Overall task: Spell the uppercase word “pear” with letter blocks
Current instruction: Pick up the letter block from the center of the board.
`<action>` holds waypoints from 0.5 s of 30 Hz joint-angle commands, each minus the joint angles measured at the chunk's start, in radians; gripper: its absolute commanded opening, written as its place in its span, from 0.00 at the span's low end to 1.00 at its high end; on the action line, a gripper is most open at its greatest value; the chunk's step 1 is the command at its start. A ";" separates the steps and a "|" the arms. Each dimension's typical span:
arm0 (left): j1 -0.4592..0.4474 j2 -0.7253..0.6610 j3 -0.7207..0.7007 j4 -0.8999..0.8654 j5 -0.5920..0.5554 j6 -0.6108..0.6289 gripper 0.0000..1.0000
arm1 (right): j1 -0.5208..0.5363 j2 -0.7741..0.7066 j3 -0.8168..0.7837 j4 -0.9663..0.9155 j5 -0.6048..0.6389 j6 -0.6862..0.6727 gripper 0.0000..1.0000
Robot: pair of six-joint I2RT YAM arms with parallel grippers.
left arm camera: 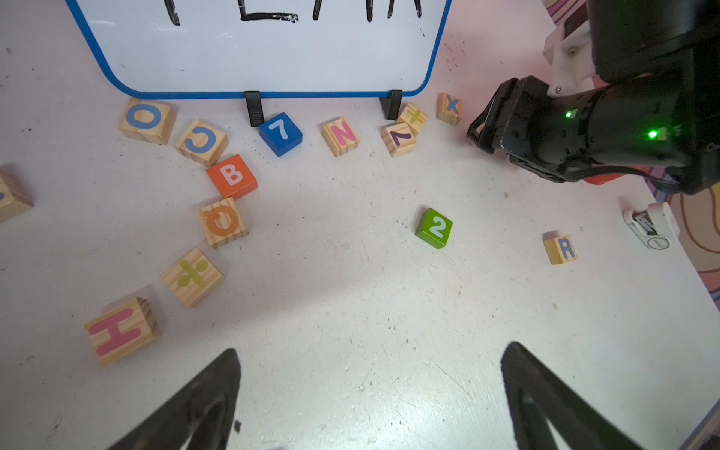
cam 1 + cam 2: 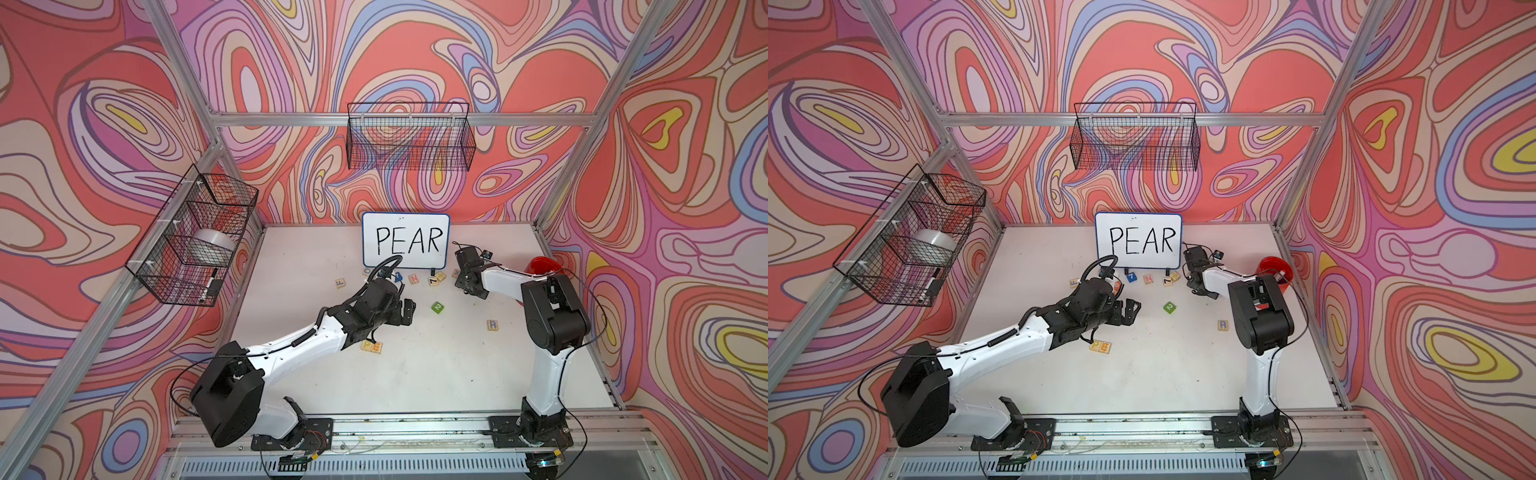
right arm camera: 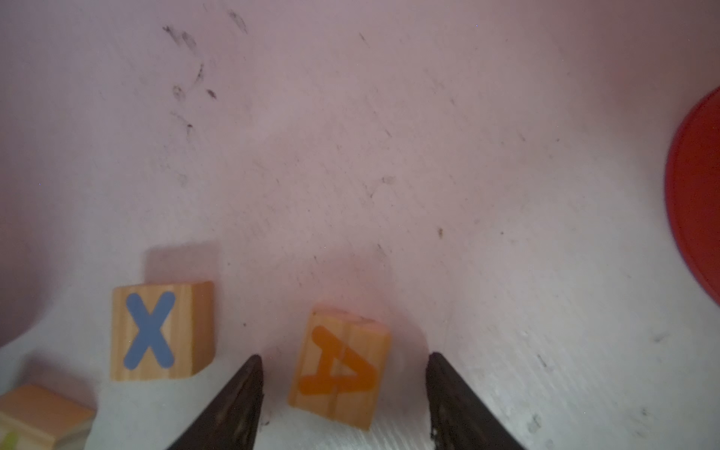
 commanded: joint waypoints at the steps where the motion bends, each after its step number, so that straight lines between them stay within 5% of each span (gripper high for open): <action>1: -0.002 0.007 0.021 -0.034 -0.024 0.004 1.00 | -0.002 0.046 0.006 -0.023 0.001 0.006 0.65; 15: -0.002 -0.064 -0.029 -0.045 -0.048 -0.021 1.00 | -0.002 0.017 -0.024 -0.025 -0.025 -0.011 0.30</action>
